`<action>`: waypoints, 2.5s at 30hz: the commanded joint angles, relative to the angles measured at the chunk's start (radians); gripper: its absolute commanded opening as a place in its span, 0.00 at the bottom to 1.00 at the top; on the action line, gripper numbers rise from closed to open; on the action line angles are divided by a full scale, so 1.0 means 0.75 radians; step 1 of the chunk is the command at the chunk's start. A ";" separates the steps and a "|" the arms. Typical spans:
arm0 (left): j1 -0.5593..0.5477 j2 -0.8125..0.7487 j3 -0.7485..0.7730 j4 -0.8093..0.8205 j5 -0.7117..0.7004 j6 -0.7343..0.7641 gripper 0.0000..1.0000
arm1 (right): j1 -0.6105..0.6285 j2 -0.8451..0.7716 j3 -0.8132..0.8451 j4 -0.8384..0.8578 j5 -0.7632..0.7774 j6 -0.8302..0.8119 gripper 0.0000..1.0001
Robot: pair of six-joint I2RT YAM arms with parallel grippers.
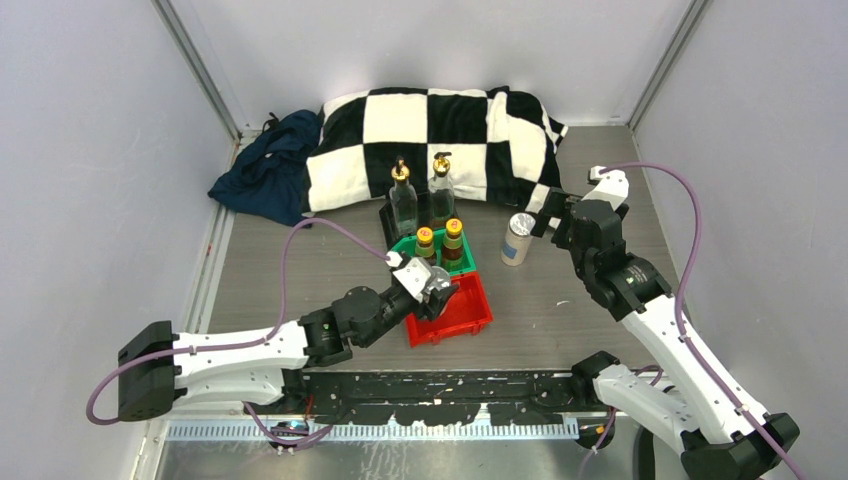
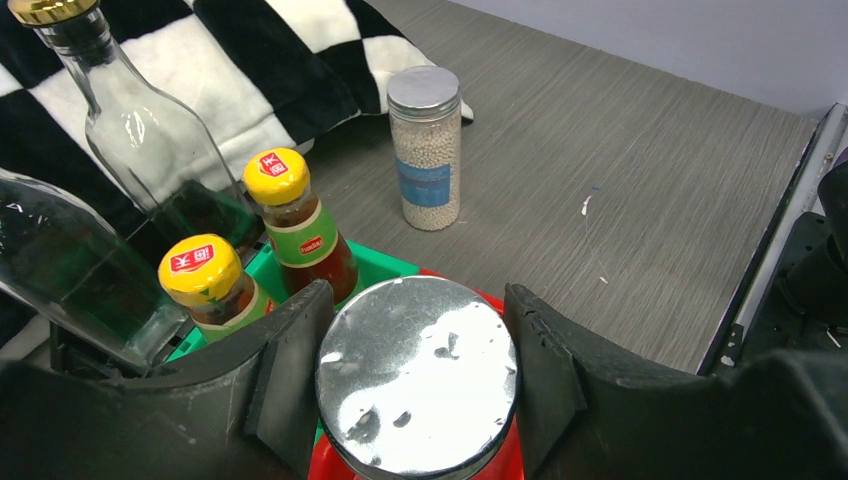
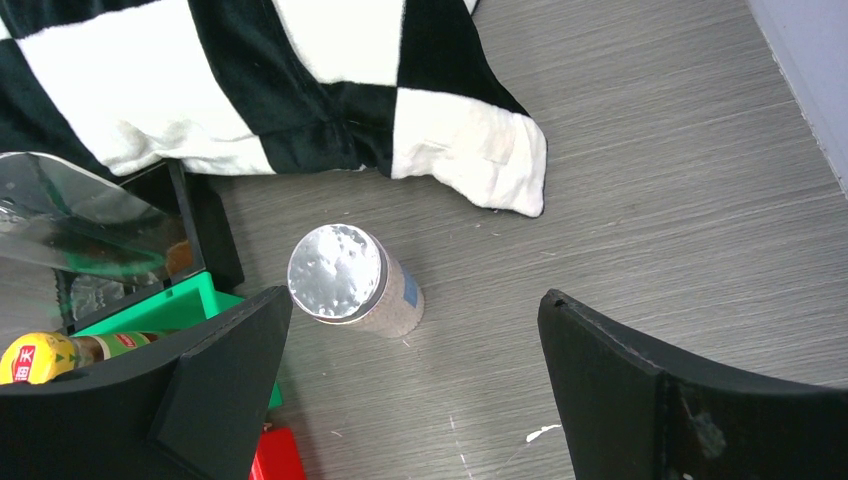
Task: Organize the condiment bottles
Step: Place the bottle in the storage box.
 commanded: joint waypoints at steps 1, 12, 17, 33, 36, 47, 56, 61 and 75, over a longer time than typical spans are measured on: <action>-0.008 -0.013 0.004 0.203 -0.029 -0.040 0.00 | -0.008 -0.017 0.004 0.052 -0.006 0.011 1.00; -0.008 0.002 -0.035 0.224 -0.030 -0.054 0.00 | -0.010 -0.010 0.002 0.056 -0.011 0.010 0.99; -0.009 0.030 -0.066 0.270 -0.040 -0.063 0.00 | -0.011 -0.014 -0.002 0.058 -0.013 0.012 1.00; -0.007 0.114 -0.122 0.381 -0.056 -0.081 0.00 | -0.012 -0.026 -0.011 0.058 -0.021 0.014 0.99; -0.008 0.121 -0.133 0.398 -0.059 -0.083 0.00 | -0.014 -0.027 -0.011 0.058 -0.022 0.015 1.00; -0.008 0.155 -0.157 0.443 -0.073 -0.086 0.00 | -0.014 -0.025 -0.011 0.058 -0.021 0.016 0.99; -0.008 0.197 -0.183 0.504 -0.081 -0.092 0.00 | -0.014 -0.025 -0.015 0.058 -0.023 0.016 1.00; -0.008 0.214 -0.192 0.536 -0.084 -0.094 0.00 | -0.013 -0.023 -0.016 0.060 -0.023 0.016 1.00; -0.009 0.281 -0.230 0.663 -0.082 -0.104 0.00 | -0.013 -0.024 -0.021 0.060 -0.024 0.014 0.99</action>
